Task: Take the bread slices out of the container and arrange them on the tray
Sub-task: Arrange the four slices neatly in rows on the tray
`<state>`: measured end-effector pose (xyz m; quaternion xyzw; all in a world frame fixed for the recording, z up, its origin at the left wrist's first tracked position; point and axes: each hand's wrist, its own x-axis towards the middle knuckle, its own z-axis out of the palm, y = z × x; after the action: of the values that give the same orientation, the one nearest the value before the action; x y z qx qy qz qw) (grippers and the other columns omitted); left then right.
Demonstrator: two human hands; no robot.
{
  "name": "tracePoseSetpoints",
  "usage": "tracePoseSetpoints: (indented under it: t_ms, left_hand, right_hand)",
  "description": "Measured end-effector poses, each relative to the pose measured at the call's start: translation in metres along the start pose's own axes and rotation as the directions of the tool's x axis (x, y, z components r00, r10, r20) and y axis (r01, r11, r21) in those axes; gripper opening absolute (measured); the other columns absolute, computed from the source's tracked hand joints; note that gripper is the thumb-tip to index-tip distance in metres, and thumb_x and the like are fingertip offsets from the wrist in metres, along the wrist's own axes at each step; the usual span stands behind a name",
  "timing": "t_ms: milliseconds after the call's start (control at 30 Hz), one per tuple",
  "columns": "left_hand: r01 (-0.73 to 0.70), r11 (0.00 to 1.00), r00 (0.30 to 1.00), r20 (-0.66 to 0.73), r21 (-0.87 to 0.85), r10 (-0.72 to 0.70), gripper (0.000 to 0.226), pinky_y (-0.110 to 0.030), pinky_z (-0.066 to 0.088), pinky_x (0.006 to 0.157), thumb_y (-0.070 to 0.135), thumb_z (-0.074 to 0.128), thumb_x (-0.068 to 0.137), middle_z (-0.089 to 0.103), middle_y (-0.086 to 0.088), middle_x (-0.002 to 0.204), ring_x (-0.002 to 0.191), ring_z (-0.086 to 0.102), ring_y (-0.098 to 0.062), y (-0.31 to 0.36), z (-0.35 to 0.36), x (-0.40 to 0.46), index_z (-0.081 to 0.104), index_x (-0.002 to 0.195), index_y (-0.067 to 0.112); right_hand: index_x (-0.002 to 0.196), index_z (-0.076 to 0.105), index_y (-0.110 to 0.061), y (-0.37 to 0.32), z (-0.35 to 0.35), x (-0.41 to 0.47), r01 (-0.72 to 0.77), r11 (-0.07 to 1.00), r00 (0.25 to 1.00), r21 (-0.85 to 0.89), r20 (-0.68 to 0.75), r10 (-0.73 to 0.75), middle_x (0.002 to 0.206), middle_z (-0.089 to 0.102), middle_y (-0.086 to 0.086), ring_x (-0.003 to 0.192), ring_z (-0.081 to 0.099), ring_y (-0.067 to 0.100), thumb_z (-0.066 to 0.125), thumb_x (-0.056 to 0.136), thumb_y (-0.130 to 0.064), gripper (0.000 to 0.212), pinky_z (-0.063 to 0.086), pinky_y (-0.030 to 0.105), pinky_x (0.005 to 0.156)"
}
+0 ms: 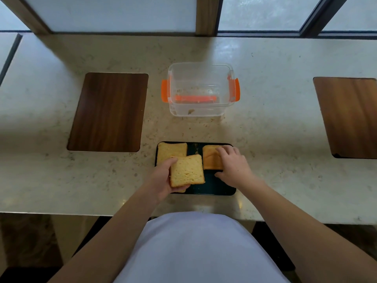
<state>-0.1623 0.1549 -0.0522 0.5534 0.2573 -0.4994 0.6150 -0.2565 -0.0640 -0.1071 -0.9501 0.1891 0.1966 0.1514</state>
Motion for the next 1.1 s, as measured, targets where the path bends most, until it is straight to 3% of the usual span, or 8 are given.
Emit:
tracePoseSetpoints:
  t_ms: [200,567,633,667,733,800,933,1100]
  left_hand:
    - [0.015,1.000,1.000,-0.015,0.004,-0.015,0.037,-0.051,0.061,0.076,0.028,0.054,0.100,0.063,-0.018,0.129,0.114,0.064,-0.037,0.003,0.001,-0.001,0.052,0.134,0.012]
    - [0.026,0.998,1.000,-0.016,0.062,-0.025,0.033,-0.047,0.062,0.070,0.017,0.051,0.100,0.061,-0.017,0.128,0.112,0.063,-0.038,0.009,0.012,0.006,0.052,0.133,0.014]
    - [0.031,0.997,1.000,0.001,0.067,-0.031,0.032,-0.050,0.062,0.071,0.014,0.050,0.101,0.060,-0.017,0.127,0.112,0.063,-0.039,0.009,0.015,0.007,0.052,0.133,0.015]
    - [0.034,0.998,0.999,0.012,0.061,-0.035,0.032,-0.051,0.062,0.073,0.012,0.049,0.101,0.061,-0.017,0.127,0.111,0.064,-0.039,0.009,0.016,0.007,0.052,0.133,0.014]
    - [0.038,0.998,0.999,0.027,0.045,-0.039,0.033,-0.054,0.061,0.075,0.008,0.048,0.101,0.060,-0.018,0.128,0.111,0.064,-0.039,0.008,0.020,0.009,0.049,0.134,0.014]
    - [0.033,0.998,0.999,0.026,0.056,-0.035,0.036,-0.055,0.061,0.074,0.004,0.049,0.100,0.055,-0.019,0.130,0.111,0.062,-0.040,0.005,0.026,0.012,0.043,0.134,0.014]
    - [0.063,0.973,0.997,-0.067,0.223,-0.050,0.042,-0.055,0.062,0.067,0.000,0.051,0.098,0.049,-0.019,0.129,0.103,0.064,-0.039,-0.001,0.043,0.021,0.036,0.133,0.018]
    - [0.137,0.905,0.980,-0.189,0.402,-0.065,0.057,-0.052,0.063,0.069,0.016,0.062,0.092,0.041,-0.013,0.134,0.103,0.055,-0.032,-0.018,0.061,0.027,0.032,0.141,0.017]
  right_hand:
    - [0.147,0.039,-0.021,0.006,-0.006,0.013,0.098,0.988,0.995,-0.120,0.020,-0.096,0.147,0.044,0.010,0.133,0.041,0.035,0.077,0.075,-0.033,0.083,0.042,0.051,0.104]
    - [0.142,0.045,-0.021,0.000,-0.015,0.015,-0.007,0.991,1.000,-0.131,-0.006,0.006,0.139,0.047,0.010,0.129,0.041,0.033,0.072,0.079,-0.030,0.069,0.037,0.050,0.102]
    - [0.141,0.048,-0.021,-0.002,-0.016,0.008,-0.075,0.997,0.994,-0.018,-0.084,0.073,0.135,0.050,0.008,0.126,0.044,0.030,0.071,0.082,-0.034,0.065,0.038,0.047,0.101]
    - [0.139,0.052,-0.020,-0.004,-0.016,0.002,-0.108,0.984,0.987,0.139,-0.104,0.123,0.131,0.053,0.006,0.122,0.049,0.026,0.070,0.085,-0.035,0.059,0.043,0.043,0.099]
    - [0.132,0.059,-0.017,-0.011,-0.016,-0.013,-0.163,0.841,0.977,0.515,-0.034,0.210,0.120,0.062,0.000,0.107,0.059,0.016,0.067,0.093,-0.036,0.044,0.051,0.030,0.087]
    - [0.133,0.063,-0.016,-0.017,-0.012,-0.030,-0.203,0.678,0.974,0.707,0.075,0.214,0.116,0.067,-0.006,0.103,0.063,0.010,0.063,0.097,-0.036,0.041,0.054,0.027,0.083]
    - [0.135,0.064,-0.014,-0.020,-0.002,-0.054,-0.275,0.515,0.952,0.812,0.154,0.266,0.124,0.069,-0.002,0.112,0.064,0.014,0.061,0.098,-0.030,0.040,0.056,0.042,0.099]
    - [0.128,0.070,-0.014,-0.011,0.010,-0.067,-0.363,0.436,0.913,0.823,0.220,0.345,0.109,0.071,-0.005,0.101,0.065,0.010,0.061,0.097,-0.026,0.034,0.057,0.039,0.092]
